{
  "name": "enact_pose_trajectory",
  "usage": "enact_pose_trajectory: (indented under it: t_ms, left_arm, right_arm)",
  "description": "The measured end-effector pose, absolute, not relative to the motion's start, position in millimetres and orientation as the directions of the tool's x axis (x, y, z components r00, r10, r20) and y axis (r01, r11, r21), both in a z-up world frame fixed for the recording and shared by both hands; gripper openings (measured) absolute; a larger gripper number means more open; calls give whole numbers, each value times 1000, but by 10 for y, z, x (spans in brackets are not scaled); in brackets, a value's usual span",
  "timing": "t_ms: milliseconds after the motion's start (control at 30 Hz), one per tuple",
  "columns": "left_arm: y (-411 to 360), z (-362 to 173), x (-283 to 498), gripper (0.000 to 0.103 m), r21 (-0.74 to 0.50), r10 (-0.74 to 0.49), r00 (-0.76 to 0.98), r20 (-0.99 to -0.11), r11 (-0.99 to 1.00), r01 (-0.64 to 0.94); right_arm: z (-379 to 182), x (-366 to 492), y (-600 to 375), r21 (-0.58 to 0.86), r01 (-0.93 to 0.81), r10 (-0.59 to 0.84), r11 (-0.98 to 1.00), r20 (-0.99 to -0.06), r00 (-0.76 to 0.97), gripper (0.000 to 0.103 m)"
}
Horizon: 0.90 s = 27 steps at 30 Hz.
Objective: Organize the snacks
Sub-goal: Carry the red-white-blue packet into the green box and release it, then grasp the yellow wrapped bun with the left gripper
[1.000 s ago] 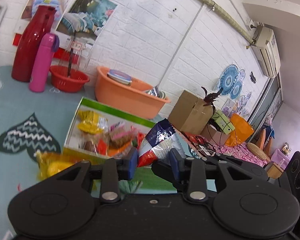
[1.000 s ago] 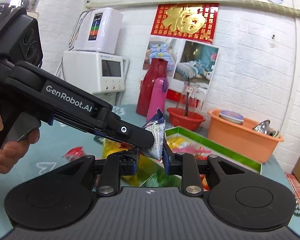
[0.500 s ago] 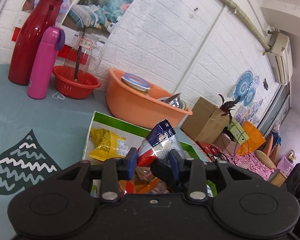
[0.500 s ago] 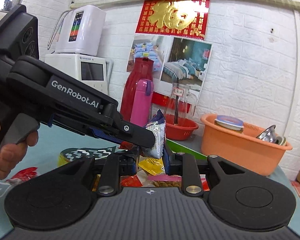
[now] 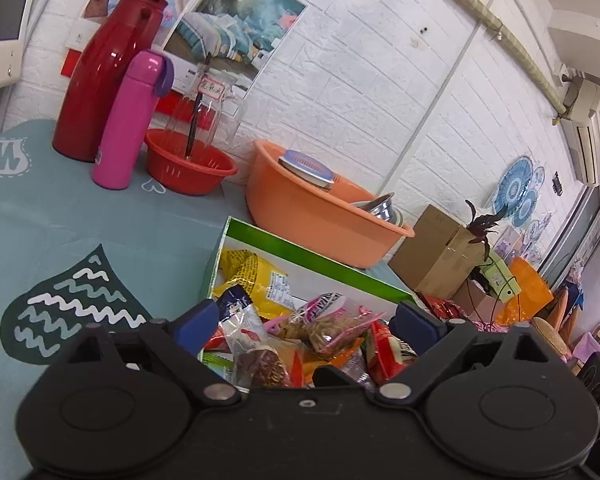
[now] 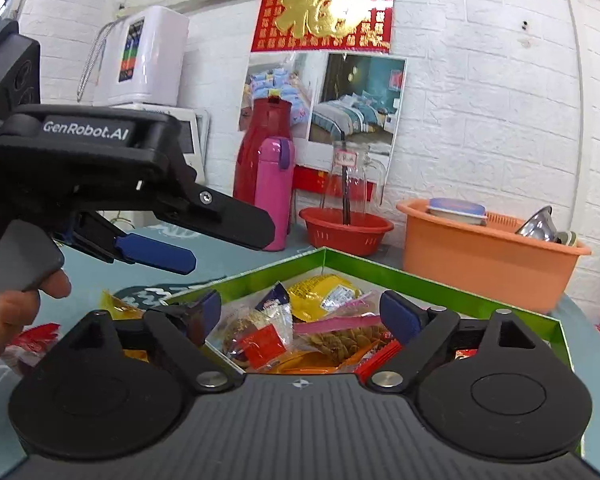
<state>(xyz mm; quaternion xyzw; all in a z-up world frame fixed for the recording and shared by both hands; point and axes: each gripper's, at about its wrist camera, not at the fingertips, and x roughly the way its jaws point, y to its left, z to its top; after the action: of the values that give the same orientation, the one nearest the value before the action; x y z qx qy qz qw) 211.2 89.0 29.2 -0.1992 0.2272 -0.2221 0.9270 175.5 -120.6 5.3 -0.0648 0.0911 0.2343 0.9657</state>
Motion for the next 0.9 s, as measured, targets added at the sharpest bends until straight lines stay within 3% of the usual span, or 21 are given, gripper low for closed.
enact_pose_trajectory:
  t_ms: [300, 500, 900]
  left_arm:
    - [995, 506, 1535, 103, -455, -473, 815, -333, 838, 301]
    - [1050, 376, 1261, 103, -412, -440, 806, -396, 870, 272]
    - [1200, 53, 1734, 103, -439, -418, 757, -502, 878, 194]
  right_arm:
    - [248, 1207, -1282, -107, -466, 441, 878, -195, 876, 103]
    - [181, 920, -1404, 3, -491, 475, 871, -258, 841, 103]
    - [29, 772, -1433, 53, -507, 497, 860, -312, 810, 103]
